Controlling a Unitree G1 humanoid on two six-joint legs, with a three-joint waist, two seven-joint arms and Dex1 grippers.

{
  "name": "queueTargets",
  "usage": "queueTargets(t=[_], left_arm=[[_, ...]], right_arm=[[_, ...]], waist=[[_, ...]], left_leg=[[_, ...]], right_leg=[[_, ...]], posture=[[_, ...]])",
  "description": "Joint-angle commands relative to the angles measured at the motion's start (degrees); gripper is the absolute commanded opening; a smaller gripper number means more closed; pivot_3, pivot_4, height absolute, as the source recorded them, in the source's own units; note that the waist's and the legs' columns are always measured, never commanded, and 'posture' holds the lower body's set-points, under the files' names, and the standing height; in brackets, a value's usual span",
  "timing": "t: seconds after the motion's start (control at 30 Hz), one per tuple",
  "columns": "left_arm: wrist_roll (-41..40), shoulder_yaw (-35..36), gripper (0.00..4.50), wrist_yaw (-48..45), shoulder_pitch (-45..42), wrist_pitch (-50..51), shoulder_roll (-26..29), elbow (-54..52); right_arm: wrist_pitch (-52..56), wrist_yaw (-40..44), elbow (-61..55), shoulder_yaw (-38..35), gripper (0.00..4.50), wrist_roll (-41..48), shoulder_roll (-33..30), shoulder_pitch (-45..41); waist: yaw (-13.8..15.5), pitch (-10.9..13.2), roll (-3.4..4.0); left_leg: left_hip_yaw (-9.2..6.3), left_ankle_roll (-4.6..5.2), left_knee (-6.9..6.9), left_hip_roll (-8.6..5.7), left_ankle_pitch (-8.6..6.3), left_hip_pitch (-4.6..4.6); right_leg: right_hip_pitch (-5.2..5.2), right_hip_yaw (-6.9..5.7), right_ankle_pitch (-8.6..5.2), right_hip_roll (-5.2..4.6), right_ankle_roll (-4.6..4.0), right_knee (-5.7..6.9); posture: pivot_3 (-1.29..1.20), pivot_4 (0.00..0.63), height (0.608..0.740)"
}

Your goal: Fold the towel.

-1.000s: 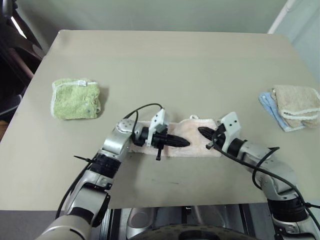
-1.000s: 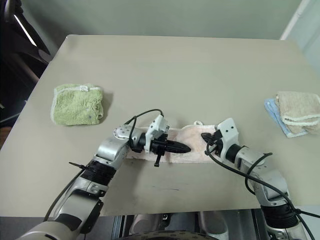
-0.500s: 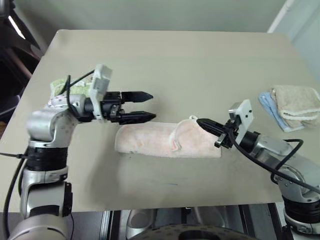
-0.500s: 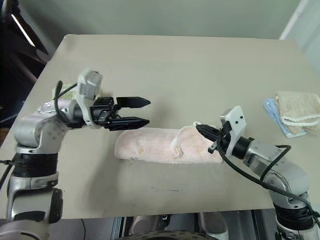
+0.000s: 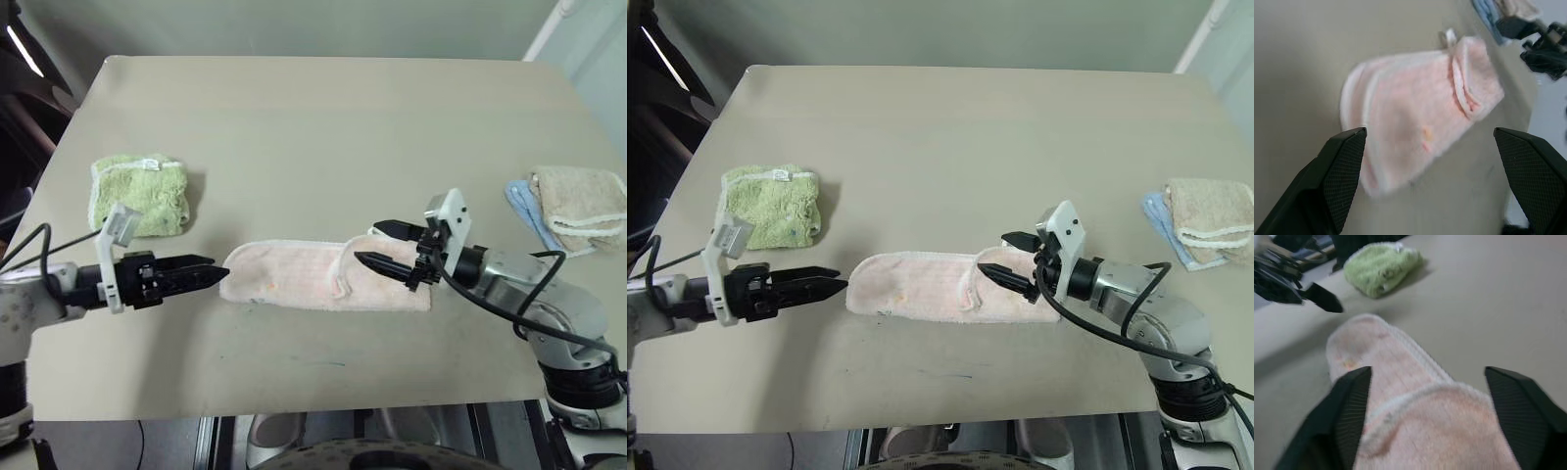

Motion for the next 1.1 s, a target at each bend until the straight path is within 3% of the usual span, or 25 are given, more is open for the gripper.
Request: queueTargets(t=[0.03,0.37,0.6,1.1], left_arm=[[-5.44,6.07,4.5,5.76,0.2,10.94,-2.23,-1.38],[-16.78,6.96,4.5,19.21,8.35,13.03,-4.52,2.8],[-16.35,6.43,4.5,29.88,2.14,13.03,-10.07,9.7],[-27.01,4.05,4.5,40.19,-4.88,13.03,-12.5,16.93]], right_arm=[[-2.32,0.53,0.09,0.82,4.47,-1.3,1.53,-1.72],[-2.0,0.12,0.33,0.88,4.47,-1.87,2.74,-2.0],[-1.98,0.59,-0.88,0.68,4.47,-1.39,2.33,-0.84],[3.82,6.93,-8.89,0.55,4.47,3.6,-6.01,-0.17]], waist=[[-0.13,0.01,0.01],[-0.23,0.02,-0.03],[-0.12,0.02,-0.08],[0.33,0.06,-0.14]], left_leg=[[0.0,-0.05,-0.07,0.0,0.03,0.05],[-0.06,-0.33,-0.53,0.18,0.23,0.59],[-0.09,-0.54,-0.77,0.18,0.56,0.85],[-0.15,-0.72,-0.84,0.12,0.87,0.9]], right_leg=[[-0.01,0.0,0.04,0.01,-0.07,0.02],[0.17,0.04,0.18,0.3,-0.51,0.2],[0.28,0.04,0.29,0.34,-0.71,0.35],[0.41,0.04,0.09,0.39,-0.33,0.38]], posture=[[0.0,0.15,0.733],[0.0,0.15,0.733],[0.0,0.15,0.733],[0.0,0.15,0.733]])
